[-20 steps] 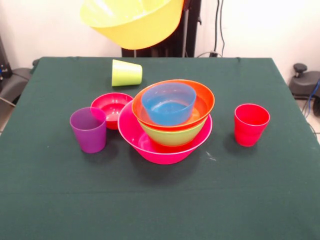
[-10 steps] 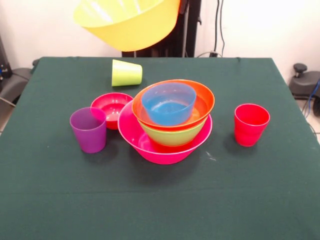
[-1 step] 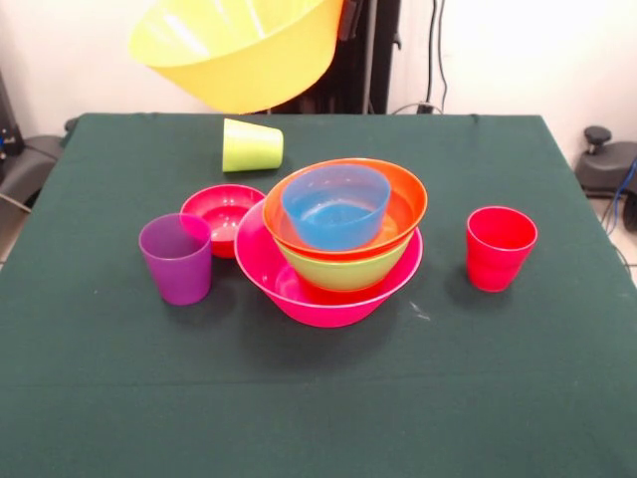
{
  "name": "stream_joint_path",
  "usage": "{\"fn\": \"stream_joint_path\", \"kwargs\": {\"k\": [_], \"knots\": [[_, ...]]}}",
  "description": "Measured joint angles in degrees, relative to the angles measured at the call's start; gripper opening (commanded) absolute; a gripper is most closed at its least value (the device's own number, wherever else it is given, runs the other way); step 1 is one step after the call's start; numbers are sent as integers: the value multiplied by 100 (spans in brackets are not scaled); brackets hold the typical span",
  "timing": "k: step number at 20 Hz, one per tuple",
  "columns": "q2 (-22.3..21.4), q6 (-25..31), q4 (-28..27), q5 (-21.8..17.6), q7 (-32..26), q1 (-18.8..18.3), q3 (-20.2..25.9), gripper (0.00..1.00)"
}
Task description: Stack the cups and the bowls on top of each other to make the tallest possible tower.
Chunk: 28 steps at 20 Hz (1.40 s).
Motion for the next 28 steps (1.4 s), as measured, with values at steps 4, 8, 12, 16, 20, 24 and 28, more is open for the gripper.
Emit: {"fn": "stream_joint_path", "kwargs": {"k": [4, 8, 12, 16, 20, 24, 28], "knots": [[146, 0, -147, 2, 0, 112, -107, 0], [294, 0, -279, 12, 0, 209, -172, 0], [427, 0, -355, 46, 0, 274, -222, 0], [516, 0, -365, 98, 0, 323, -264, 0], [620, 0, -433, 146, 0, 381, -326, 0], [709, -1, -514, 230, 0, 436, -414, 0], [714, -1, -522, 316, 0, 469, -472, 0]]}}
